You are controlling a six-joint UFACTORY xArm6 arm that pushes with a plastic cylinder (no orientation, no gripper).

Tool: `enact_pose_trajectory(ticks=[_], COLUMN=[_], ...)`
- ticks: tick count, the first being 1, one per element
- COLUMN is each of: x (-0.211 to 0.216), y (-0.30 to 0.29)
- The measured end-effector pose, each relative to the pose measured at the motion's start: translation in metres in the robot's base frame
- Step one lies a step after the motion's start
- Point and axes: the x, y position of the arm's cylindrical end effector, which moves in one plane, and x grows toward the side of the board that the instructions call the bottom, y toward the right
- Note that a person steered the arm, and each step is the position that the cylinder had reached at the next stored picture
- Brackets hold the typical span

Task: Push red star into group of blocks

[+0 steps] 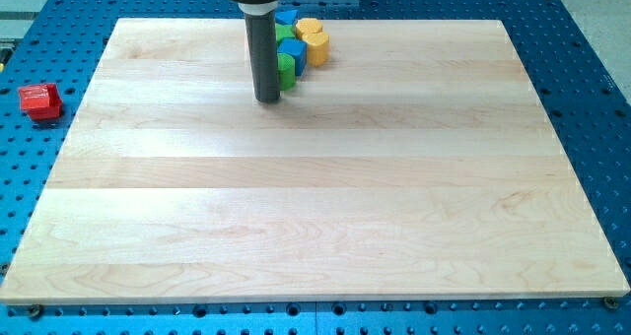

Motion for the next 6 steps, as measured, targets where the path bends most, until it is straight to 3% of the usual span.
enact_pose_trajectory(ticks=[3,6], x=[0.025,0.024], y=[-0.008,-0.008])
